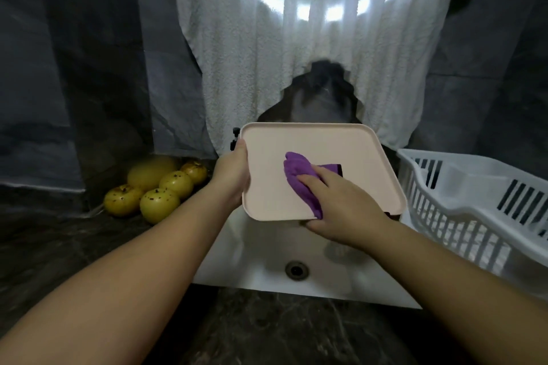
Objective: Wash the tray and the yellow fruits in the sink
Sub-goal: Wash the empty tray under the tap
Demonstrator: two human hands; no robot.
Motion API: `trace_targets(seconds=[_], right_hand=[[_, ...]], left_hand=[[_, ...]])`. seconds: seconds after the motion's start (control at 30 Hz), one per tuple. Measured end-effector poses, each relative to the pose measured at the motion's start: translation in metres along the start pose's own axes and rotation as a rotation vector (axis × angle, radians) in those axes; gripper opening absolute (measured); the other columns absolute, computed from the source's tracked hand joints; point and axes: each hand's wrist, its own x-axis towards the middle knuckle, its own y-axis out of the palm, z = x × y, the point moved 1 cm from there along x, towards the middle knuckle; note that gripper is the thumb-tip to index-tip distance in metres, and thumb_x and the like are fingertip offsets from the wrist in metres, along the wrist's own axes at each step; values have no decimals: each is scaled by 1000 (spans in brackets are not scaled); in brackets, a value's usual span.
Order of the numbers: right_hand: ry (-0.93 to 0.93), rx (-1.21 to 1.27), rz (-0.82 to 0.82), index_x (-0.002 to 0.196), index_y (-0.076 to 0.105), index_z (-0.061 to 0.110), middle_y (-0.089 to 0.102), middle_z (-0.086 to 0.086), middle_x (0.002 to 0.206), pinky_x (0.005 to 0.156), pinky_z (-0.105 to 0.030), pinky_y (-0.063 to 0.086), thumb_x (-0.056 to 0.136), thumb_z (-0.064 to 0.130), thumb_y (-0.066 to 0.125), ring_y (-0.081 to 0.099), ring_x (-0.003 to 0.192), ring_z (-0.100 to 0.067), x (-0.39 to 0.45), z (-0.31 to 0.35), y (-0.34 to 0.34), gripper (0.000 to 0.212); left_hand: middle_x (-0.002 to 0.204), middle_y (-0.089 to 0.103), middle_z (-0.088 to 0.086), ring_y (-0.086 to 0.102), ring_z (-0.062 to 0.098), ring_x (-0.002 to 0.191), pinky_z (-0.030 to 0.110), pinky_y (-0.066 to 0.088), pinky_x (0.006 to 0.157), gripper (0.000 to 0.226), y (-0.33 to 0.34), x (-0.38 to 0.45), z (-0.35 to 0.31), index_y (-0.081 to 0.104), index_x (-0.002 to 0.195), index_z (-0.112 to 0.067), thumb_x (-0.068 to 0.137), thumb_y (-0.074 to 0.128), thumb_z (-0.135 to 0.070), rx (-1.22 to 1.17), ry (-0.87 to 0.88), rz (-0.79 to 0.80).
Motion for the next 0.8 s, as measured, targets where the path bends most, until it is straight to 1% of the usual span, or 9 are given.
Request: trace_targets(seconds=[0.13,0.23,0.3,0.37,0.4,0.5,0.6,0.67,0.8], right_hand=[[-103,-64,-78,138,48,34,55,4,137,77,-37,52,80,32,72,58,114,-26,4,1,-23,62],[-89,-2,-190,128,59,32,65,-1,118,74,-42,55,78,27,71,64,103,-32,7,0,-46,52],[-28,50,-241,128,59,35,66,0,114,77,-44,56,78,28,70,65,102,-30,13,-4,-63,52],[13,132,-237,130,57,39,65,2,117,82,-43,55,79,25,70,63,104,-25,21,-13,-80,54],[19,165,-214,130,58,39,65,5,119,84,-40,53,80,23,71,62,104,-21,25,-18,-88,54],[13,225,-123,127,61,41,61,15,110,78,-22,43,79,16,74,56,98,-9,38,-31,-110,56],[22,234,-102,124,61,43,55,23,99,69,-7,34,77,19,77,54,92,-5,47,-39,-127,55],[36,209,-132,125,58,42,56,16,105,71,-18,39,77,28,80,55,97,-10,48,-44,-132,54],[107,177,-276,136,56,37,57,1,129,87,-29,39,77,43,84,54,112,-17,41,-59,-132,65]], left_hand=[[78,79,2,77,20,66,31,60,51,36,7,-9,-19,72,106,-10,103,58,-44,-125,-5,140],[97,79,8,76,29,86,41,60,86,38,9,-14,-32,72,118,-7,104,55,-38,-131,5,269],[78,75,3,69,22,71,32,57,74,40,8,-15,-40,70,103,-14,110,40,-41,-97,-1,338],[76,65,-5,58,12,63,22,47,58,28,2,-17,-51,59,96,-22,111,39,-34,65,82,353],[94,62,-5,58,11,76,22,48,62,15,-5,-18,-56,59,110,-22,110,46,-29,213,179,343],[134,50,-5,52,13,121,34,51,100,56,-19,-18,-70,50,146,-24,95,73,-18,721,605,366],[114,66,2,61,18,105,16,47,82,28,-15,-25,-82,66,123,-18,96,72,-19,803,783,386],[100,68,3,61,18,91,14,42,67,15,-15,-25,-85,66,111,-13,100,68,-22,787,780,345],[86,63,-2,56,15,78,25,40,65,11,-15,-31,-80,62,94,-17,100,69,-24,738,835,303]])
